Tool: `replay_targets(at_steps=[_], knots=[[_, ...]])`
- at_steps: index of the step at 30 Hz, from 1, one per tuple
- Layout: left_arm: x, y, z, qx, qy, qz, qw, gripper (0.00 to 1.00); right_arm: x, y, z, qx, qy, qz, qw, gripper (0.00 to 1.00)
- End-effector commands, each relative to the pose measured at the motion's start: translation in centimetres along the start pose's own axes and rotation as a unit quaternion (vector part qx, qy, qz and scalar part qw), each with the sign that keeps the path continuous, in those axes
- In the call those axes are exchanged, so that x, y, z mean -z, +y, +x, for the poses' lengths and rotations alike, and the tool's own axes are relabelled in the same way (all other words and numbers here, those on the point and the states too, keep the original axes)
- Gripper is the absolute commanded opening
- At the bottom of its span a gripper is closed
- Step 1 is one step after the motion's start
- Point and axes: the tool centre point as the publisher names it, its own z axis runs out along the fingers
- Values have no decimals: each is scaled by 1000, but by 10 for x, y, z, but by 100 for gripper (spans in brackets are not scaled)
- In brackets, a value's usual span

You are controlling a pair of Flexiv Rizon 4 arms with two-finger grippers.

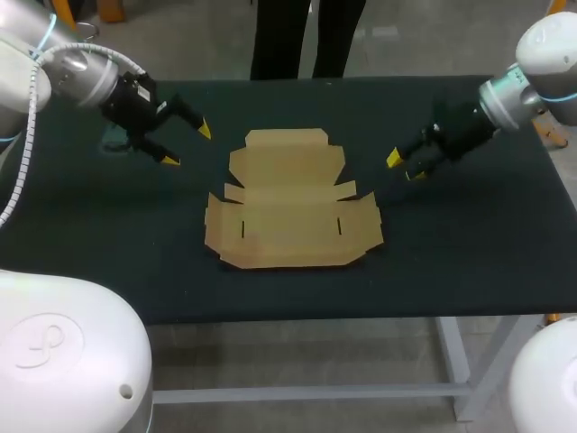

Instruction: Assemble the packaging by folding the flat box into shape, placing the metal phone stand inside, and closing the box properly

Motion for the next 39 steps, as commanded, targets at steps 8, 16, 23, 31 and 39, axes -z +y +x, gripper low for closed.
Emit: replay_targets(at_steps=[8, 16, 23, 31, 39], knots=[[-7, -1, -1, -43, -16, 23, 999, 0, 31, 18, 1, 70, -48, -40, 996, 10], [-14, -4, -13, -105, -14, 34, 994, 0, 30, 31, -4, 116, -51, -54, 990, 0], [-21, -6, -22, -158, -20, -14, 987, 0, 27, 37, -11, 145, -45, -50, 987, 0], [-21, -6, -22, -158, -20, -14, 987, 0, 27, 37, -11, 145, -45, -50, 987, 0], [-30, -10, -21, -172, -28, -8, 985, 0, 19, 39, -7, 168, -42, -48, 984, 0]])
